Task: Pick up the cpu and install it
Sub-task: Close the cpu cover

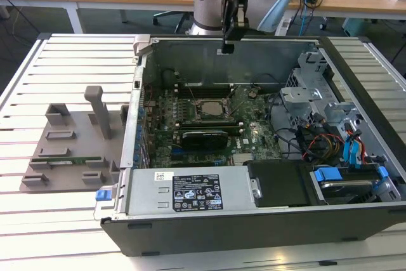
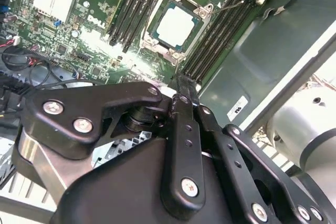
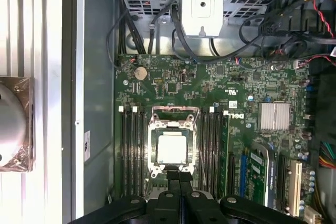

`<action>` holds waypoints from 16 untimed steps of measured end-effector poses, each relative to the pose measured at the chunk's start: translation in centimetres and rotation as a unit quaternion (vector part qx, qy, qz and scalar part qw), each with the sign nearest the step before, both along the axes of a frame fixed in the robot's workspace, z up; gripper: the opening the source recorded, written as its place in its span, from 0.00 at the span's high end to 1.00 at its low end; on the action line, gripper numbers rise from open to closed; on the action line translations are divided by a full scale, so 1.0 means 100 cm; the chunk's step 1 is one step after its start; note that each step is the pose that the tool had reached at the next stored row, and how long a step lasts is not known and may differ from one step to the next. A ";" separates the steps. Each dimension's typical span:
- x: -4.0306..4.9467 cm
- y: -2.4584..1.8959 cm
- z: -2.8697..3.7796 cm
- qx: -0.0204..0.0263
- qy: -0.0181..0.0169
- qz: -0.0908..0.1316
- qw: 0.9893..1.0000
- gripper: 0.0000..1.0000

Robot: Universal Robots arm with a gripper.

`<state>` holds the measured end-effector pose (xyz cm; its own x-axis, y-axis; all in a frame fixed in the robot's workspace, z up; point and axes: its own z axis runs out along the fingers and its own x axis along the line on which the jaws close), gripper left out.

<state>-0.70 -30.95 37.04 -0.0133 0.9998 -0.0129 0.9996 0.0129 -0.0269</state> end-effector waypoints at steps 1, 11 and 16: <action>0.0000 0.0000 0.0013 0.000 0.000 0.000 1.000 0.89; 0.0000 0.0000 0.0268 0.000 0.000 0.000 1.000 0.89; 0.0032 0.0000 0.0245 0.000 0.001 0.000 1.000 0.89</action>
